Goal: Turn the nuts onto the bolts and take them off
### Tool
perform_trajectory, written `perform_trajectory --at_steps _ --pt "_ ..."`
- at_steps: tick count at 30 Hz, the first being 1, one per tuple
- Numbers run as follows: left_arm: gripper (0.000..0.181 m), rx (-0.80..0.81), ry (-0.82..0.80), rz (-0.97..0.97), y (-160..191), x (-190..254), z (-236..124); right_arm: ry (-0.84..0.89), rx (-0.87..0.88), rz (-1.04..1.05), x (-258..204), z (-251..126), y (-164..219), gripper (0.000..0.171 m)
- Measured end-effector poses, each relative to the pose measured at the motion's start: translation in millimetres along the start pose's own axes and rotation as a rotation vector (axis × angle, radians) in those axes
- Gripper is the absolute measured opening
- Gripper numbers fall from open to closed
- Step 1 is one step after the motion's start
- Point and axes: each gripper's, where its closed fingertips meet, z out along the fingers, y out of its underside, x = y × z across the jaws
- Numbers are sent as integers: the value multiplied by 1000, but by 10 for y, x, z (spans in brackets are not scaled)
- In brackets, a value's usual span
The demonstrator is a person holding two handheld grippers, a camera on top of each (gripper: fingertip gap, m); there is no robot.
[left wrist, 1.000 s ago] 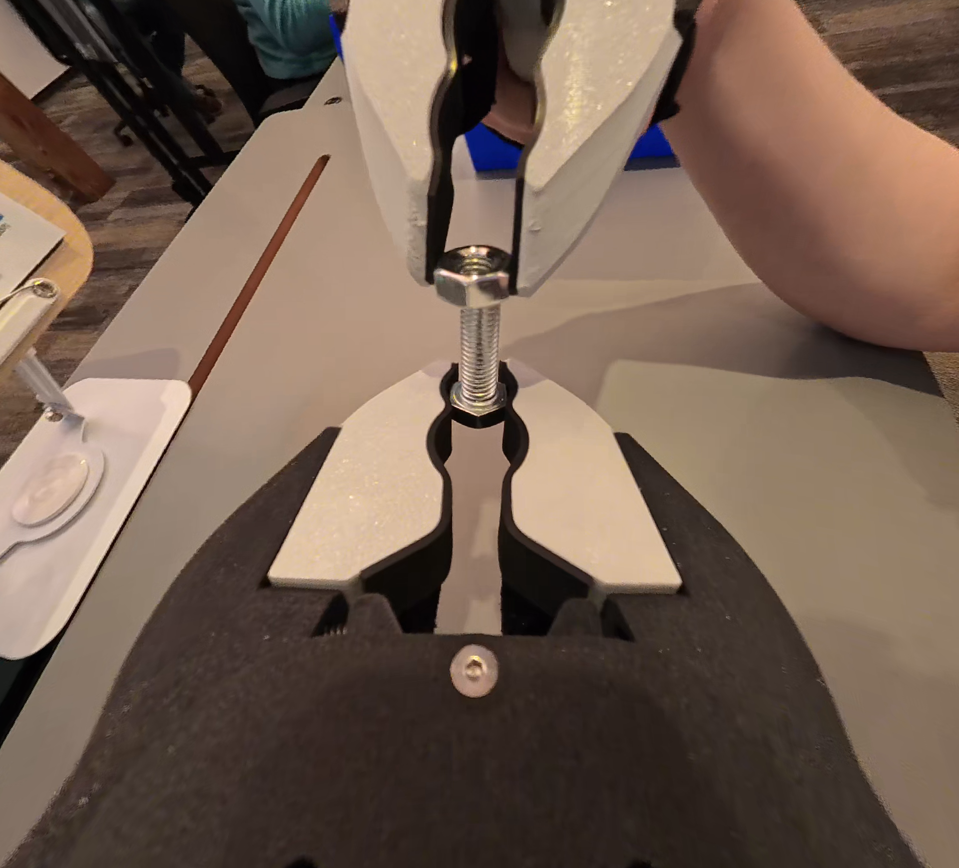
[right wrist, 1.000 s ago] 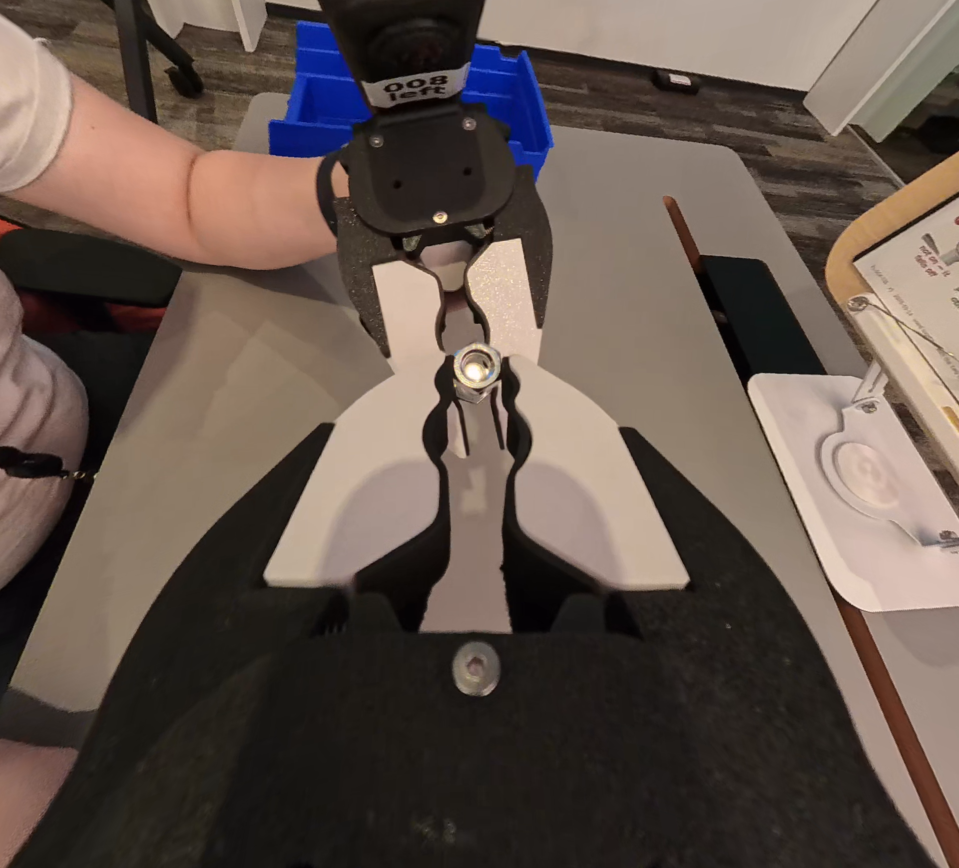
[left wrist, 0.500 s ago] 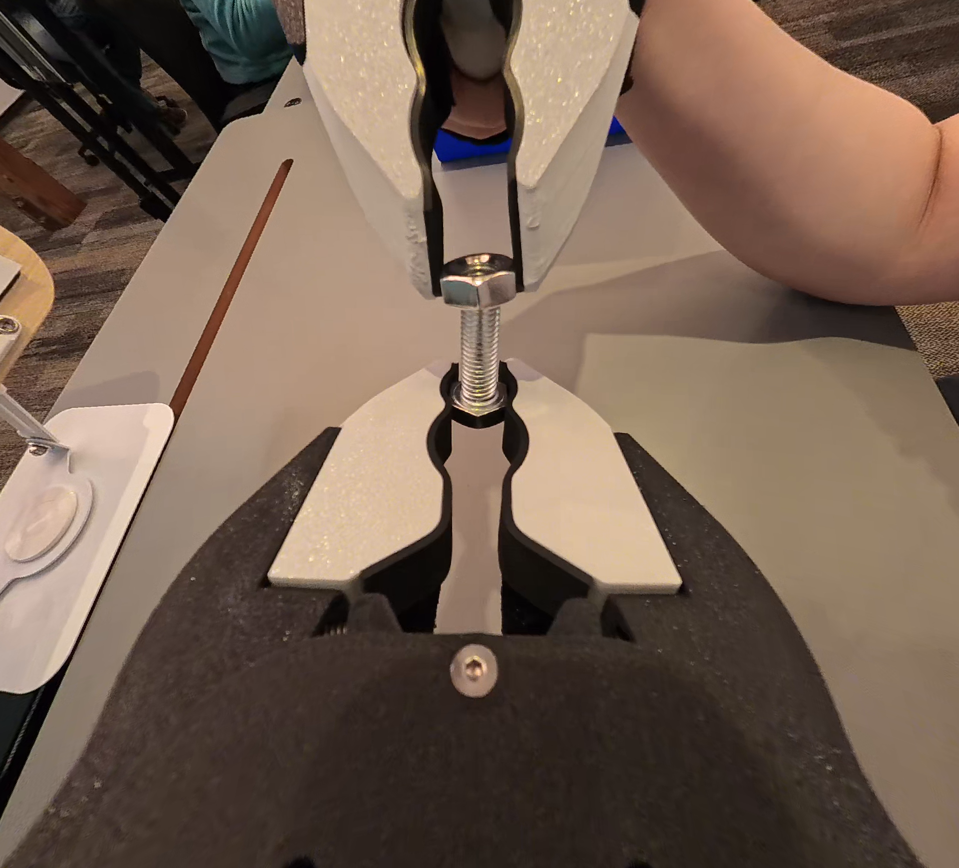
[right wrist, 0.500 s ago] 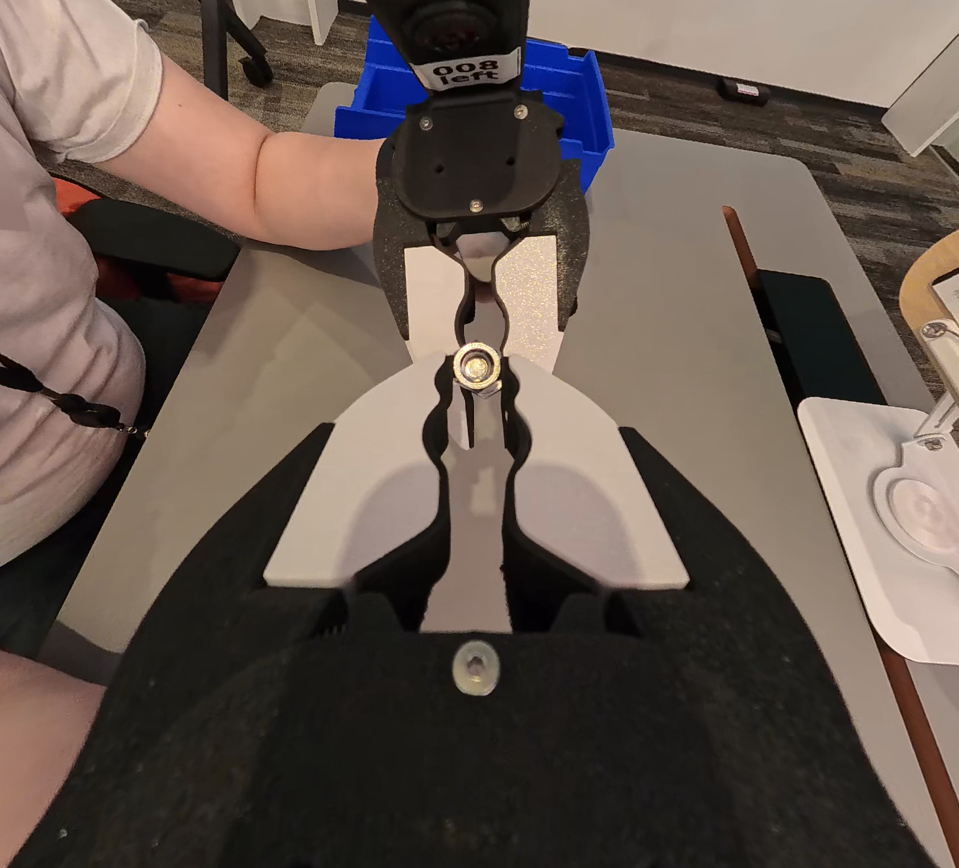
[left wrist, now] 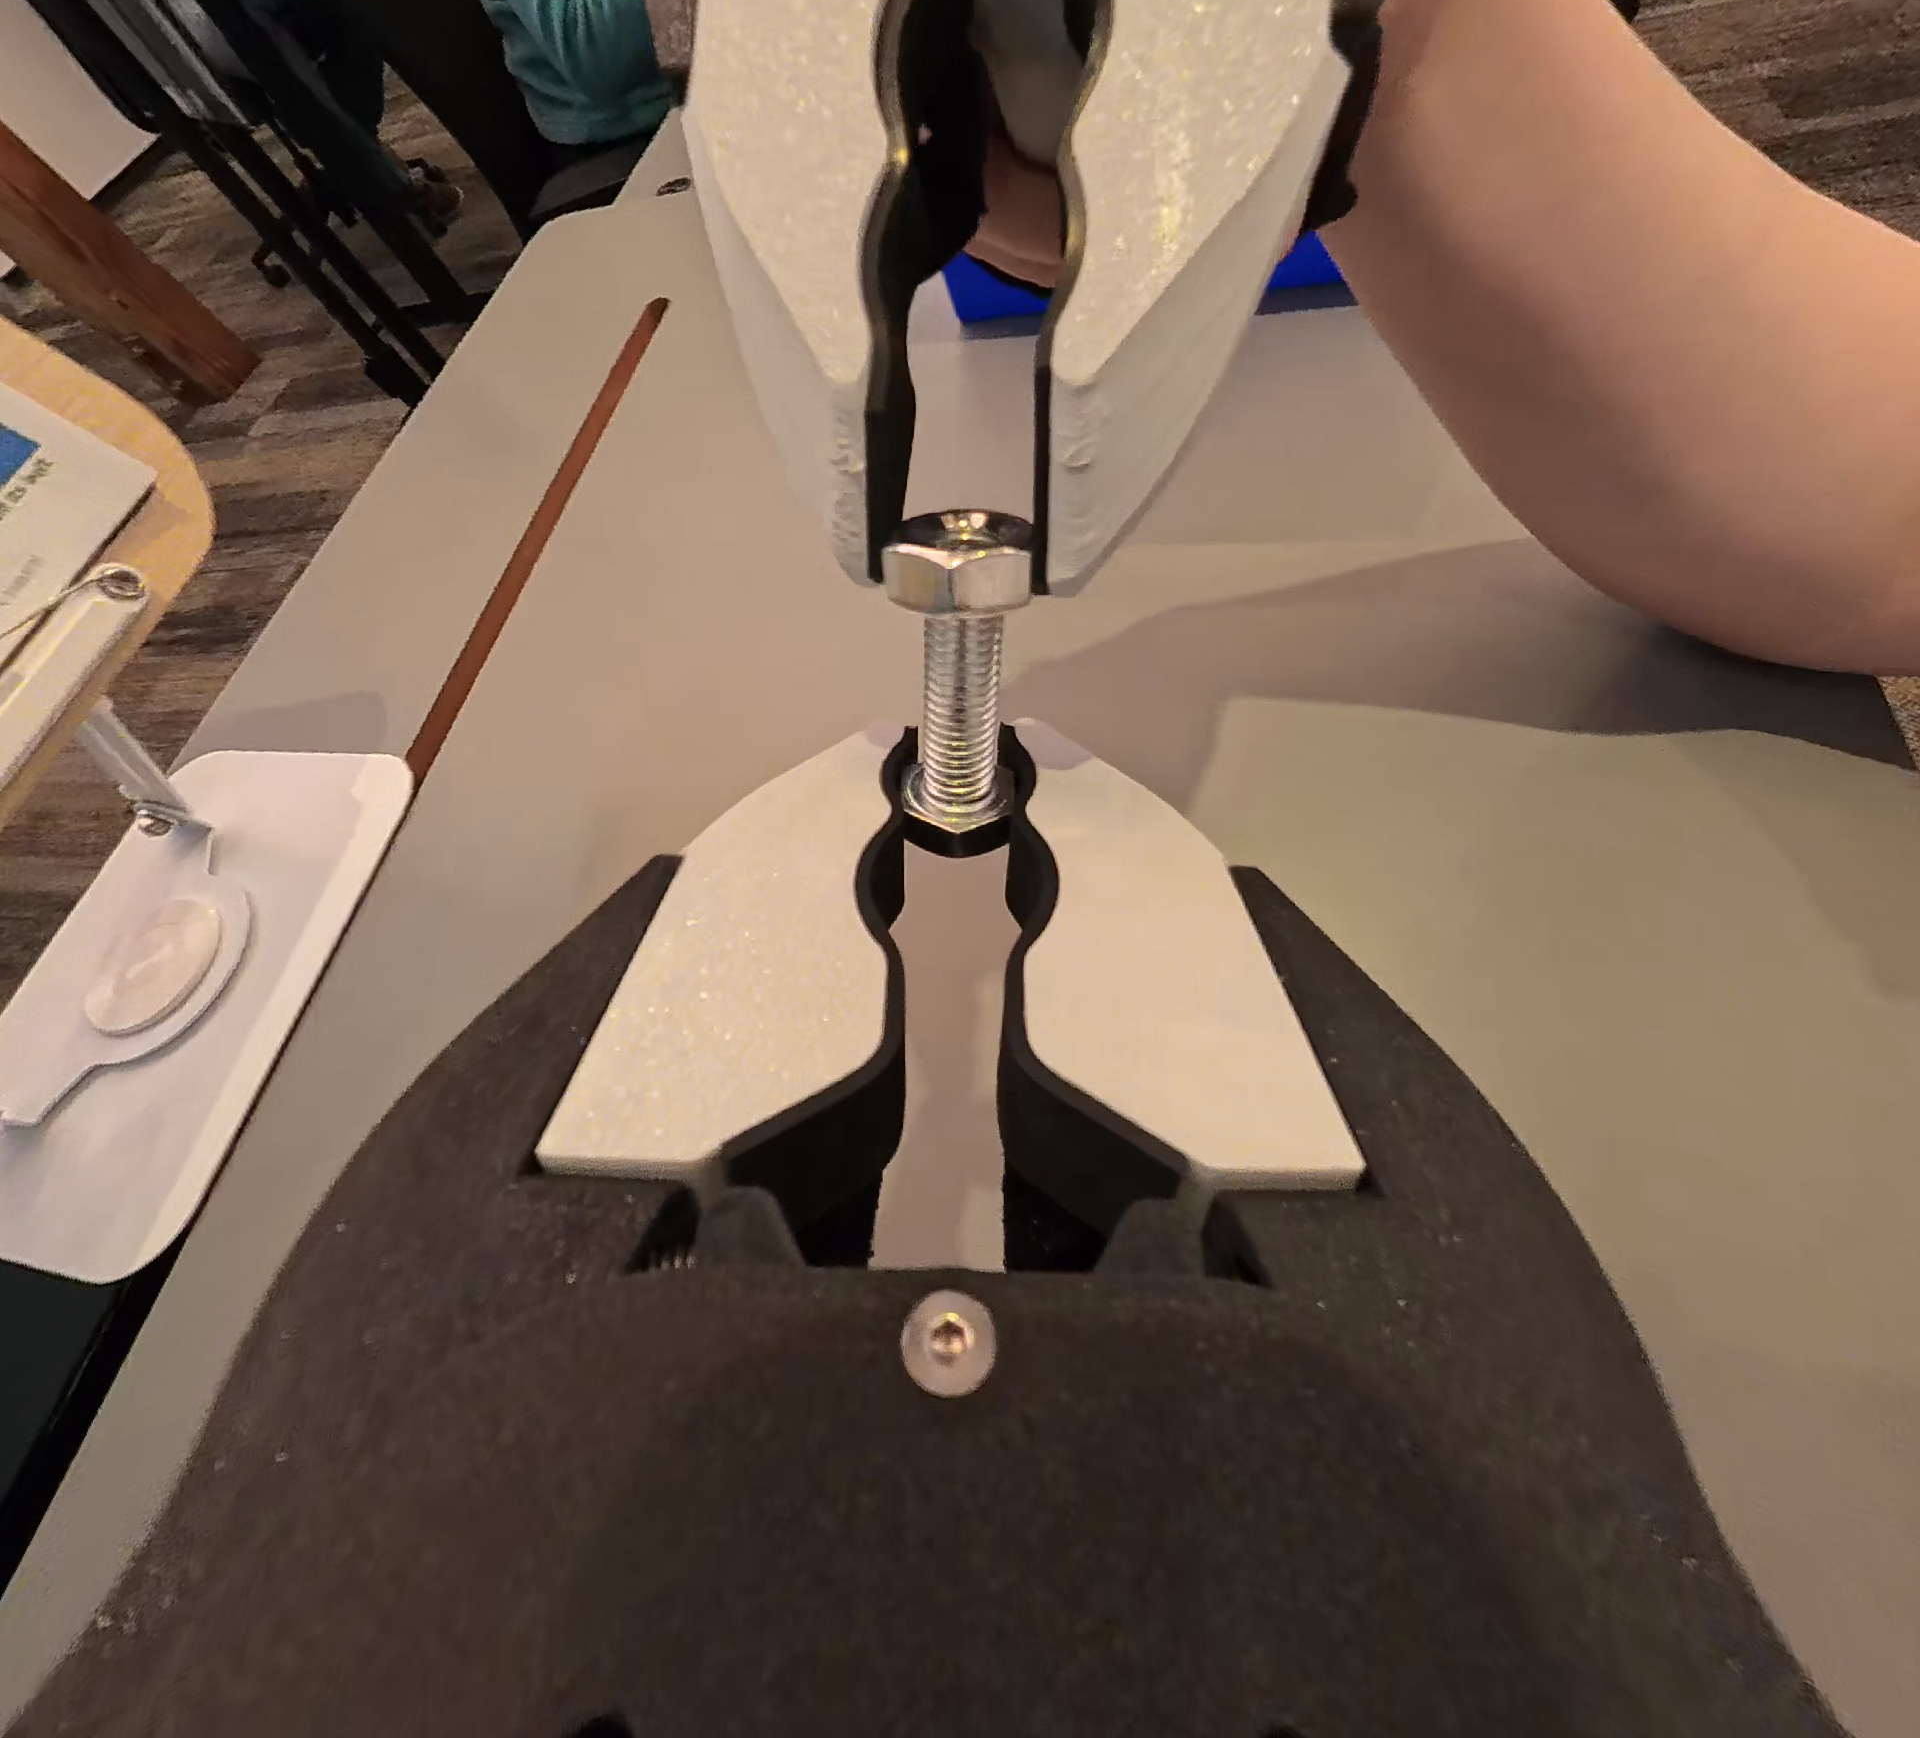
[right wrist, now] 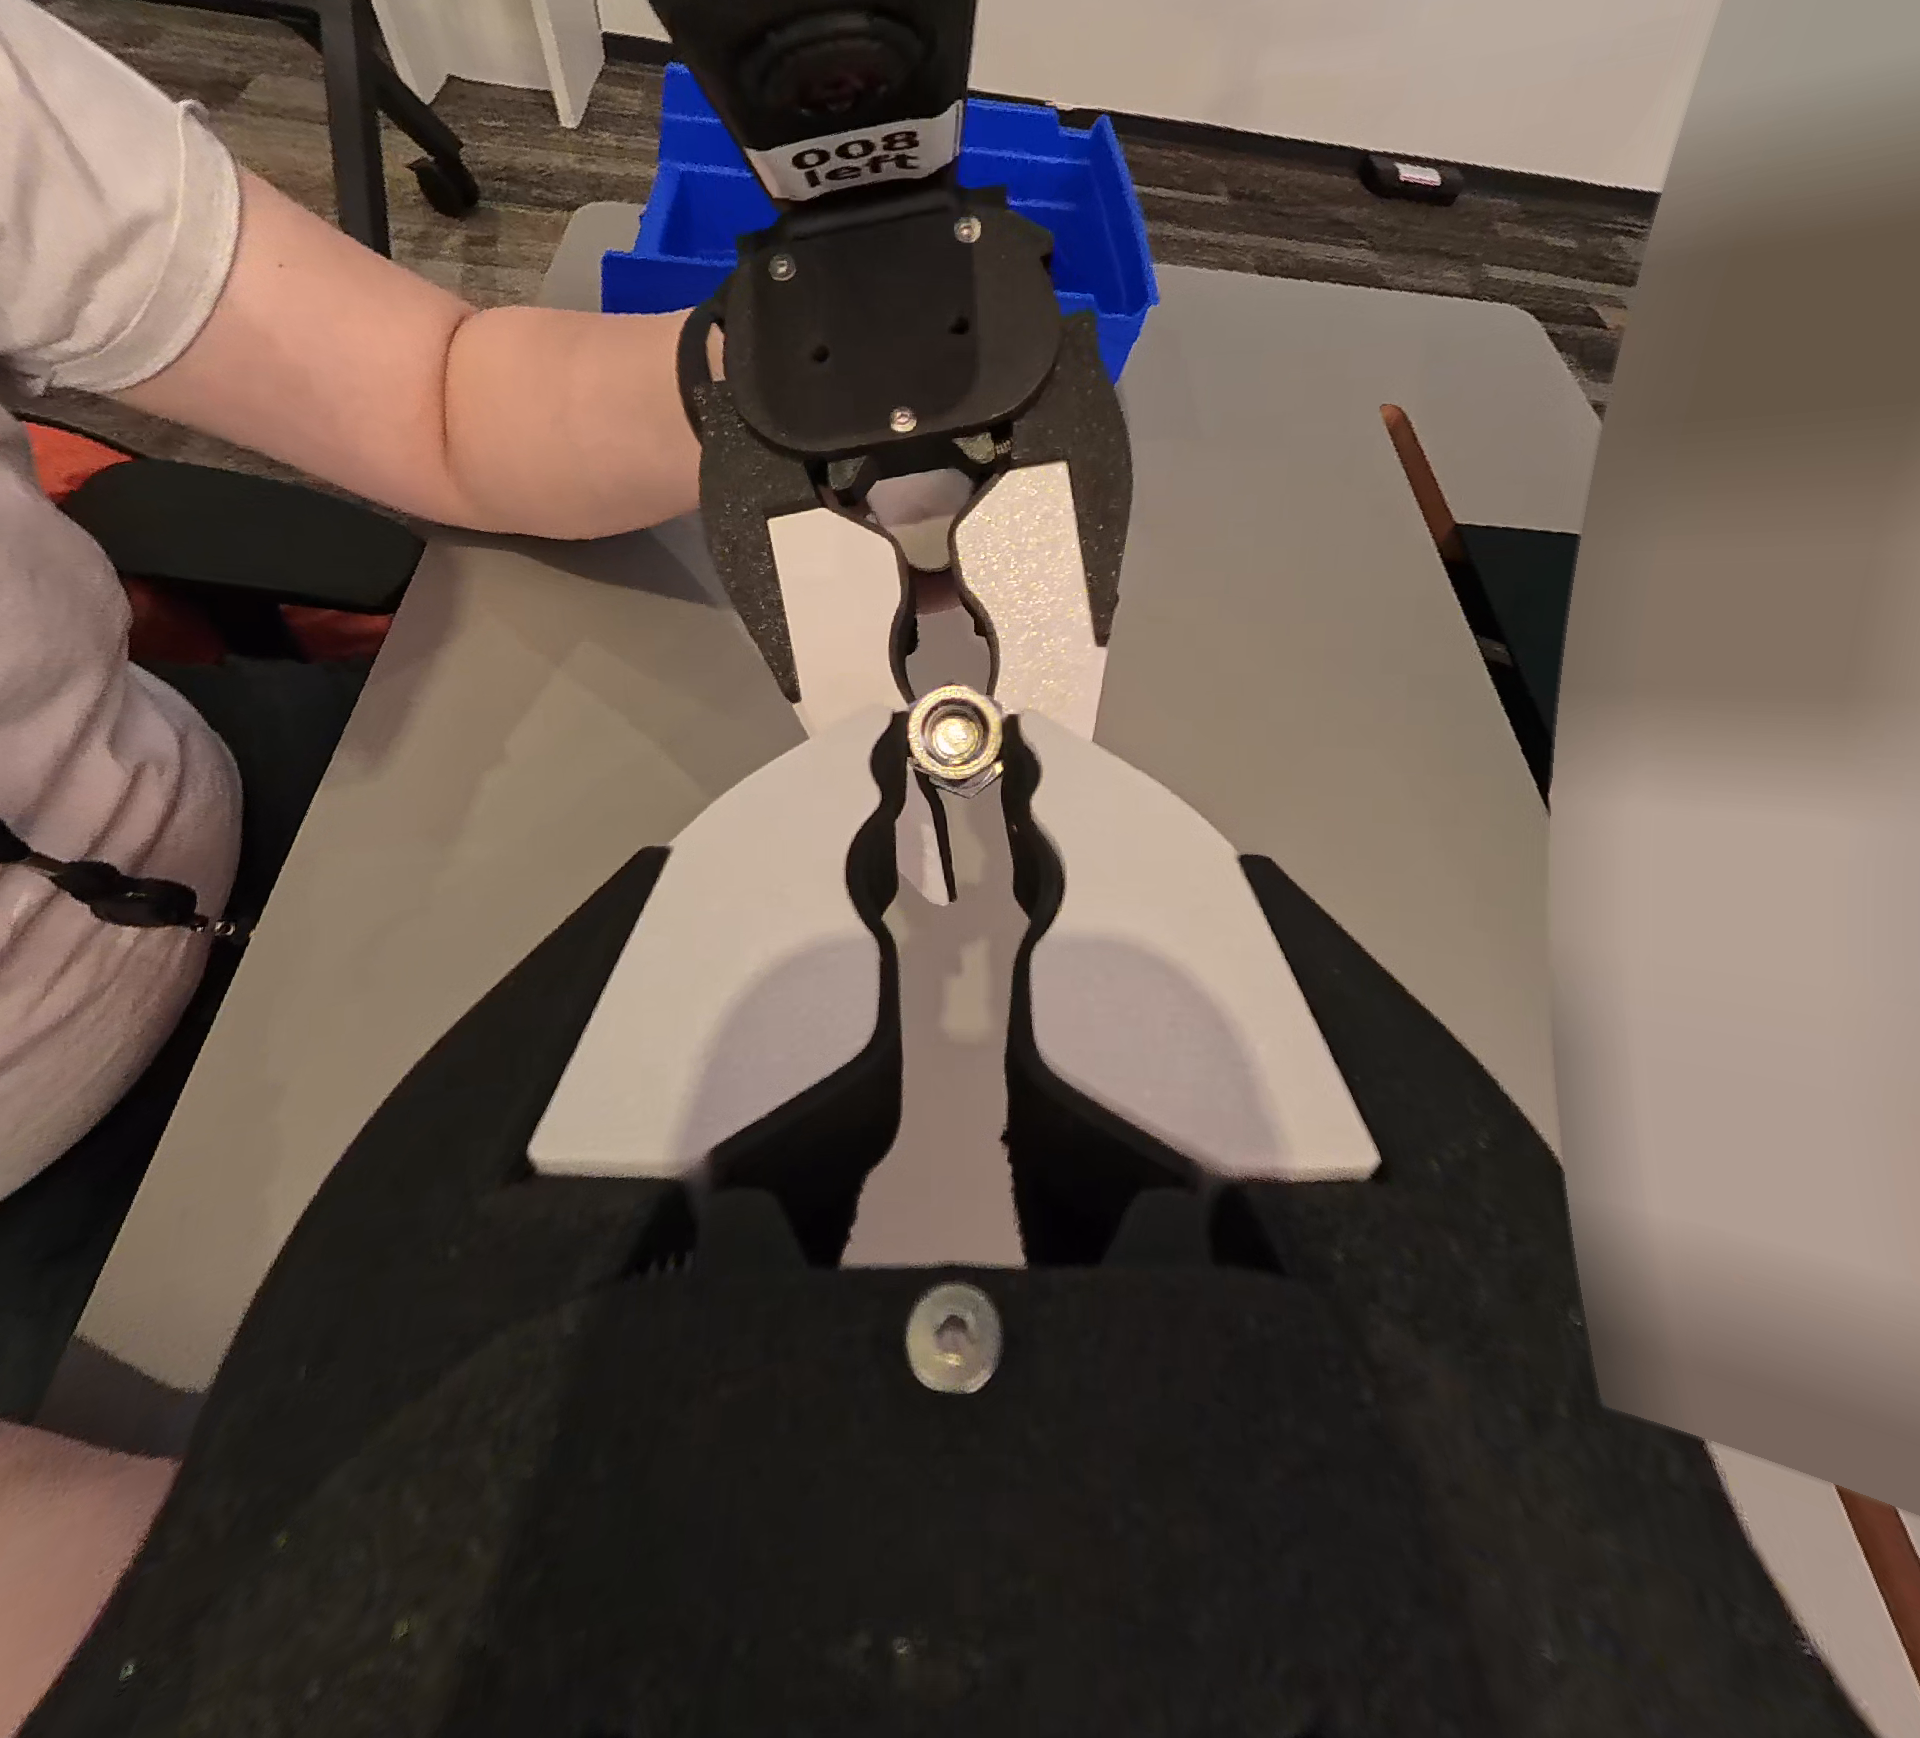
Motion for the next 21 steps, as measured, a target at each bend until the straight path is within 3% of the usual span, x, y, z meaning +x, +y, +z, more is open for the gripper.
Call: perform_trajectory --at_steps 9,21 --pt "14 -16 -129 -93 -2 -234 -79 92 42 121 204 54 -94 17" --pt "14 -92 -370 -80 44 -492 -180 197 65 269 371 115 -155 17"
